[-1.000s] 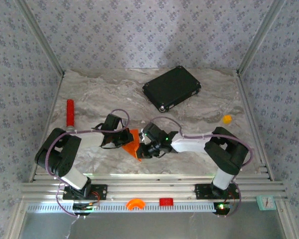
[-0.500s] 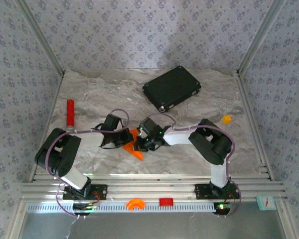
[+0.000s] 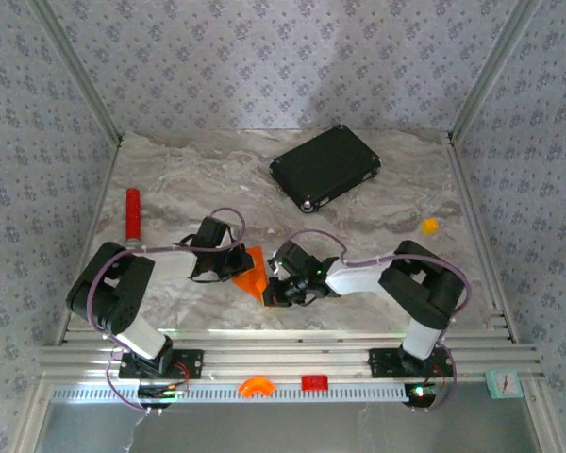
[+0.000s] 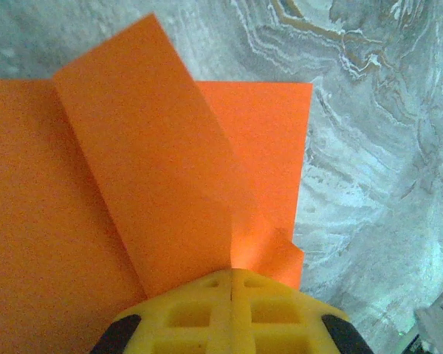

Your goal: Fold a paper plane with a square sheet of paper (pick it up from the middle)

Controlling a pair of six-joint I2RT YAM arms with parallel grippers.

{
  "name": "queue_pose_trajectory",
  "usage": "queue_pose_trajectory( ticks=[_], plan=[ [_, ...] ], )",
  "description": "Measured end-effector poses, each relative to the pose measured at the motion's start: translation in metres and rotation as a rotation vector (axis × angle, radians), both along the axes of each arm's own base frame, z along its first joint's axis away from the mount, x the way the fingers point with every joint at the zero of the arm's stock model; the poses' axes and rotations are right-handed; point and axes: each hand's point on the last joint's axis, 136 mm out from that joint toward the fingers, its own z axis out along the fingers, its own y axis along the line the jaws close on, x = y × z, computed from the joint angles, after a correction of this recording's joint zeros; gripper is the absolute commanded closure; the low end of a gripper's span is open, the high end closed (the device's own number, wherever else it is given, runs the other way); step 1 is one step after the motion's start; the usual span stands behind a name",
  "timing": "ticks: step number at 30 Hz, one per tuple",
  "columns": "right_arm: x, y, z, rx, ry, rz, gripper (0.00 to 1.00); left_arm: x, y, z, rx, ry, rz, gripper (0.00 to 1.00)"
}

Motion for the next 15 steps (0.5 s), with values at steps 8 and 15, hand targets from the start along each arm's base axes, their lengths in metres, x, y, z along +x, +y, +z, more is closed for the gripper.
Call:
queue_pose_trajectory(
  ticks=[8,15],
  plan=[
    [0.033,-0.003,0.033,0.039,-0.054,-0.081,0.97,0.003,0.002,0.000,0.001,-0.006,0.010,1.00],
    [0.055,0.011,0.030,0.015,-0.050,-0.104,0.96,0.003,0.002,0.000,0.001,-0.006,0.010,1.00]
  ],
)
